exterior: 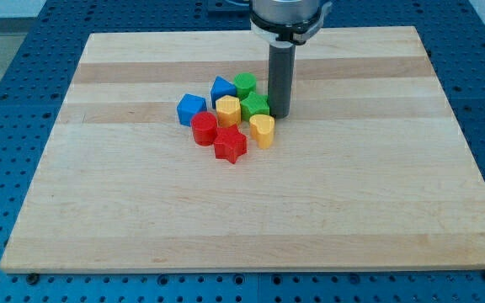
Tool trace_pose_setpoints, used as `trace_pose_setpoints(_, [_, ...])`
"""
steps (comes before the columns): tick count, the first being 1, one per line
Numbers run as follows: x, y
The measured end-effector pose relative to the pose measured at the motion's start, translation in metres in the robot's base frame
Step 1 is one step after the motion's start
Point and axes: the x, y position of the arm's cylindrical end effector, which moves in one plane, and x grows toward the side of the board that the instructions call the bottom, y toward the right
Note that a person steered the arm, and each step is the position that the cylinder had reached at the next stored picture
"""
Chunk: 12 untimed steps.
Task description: Move the green circle along with the blue triangle closer to the blue cube
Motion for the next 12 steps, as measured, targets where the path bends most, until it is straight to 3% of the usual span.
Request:
trace_pose_setpoints(1, [-0.008,0.014])
trace_pose_setpoints(2, [-0.043,0.032])
trace_pose_setpoints(4, [-0.078,0.01])
trace_pose_setpoints(12, [-0.071,-0.042])
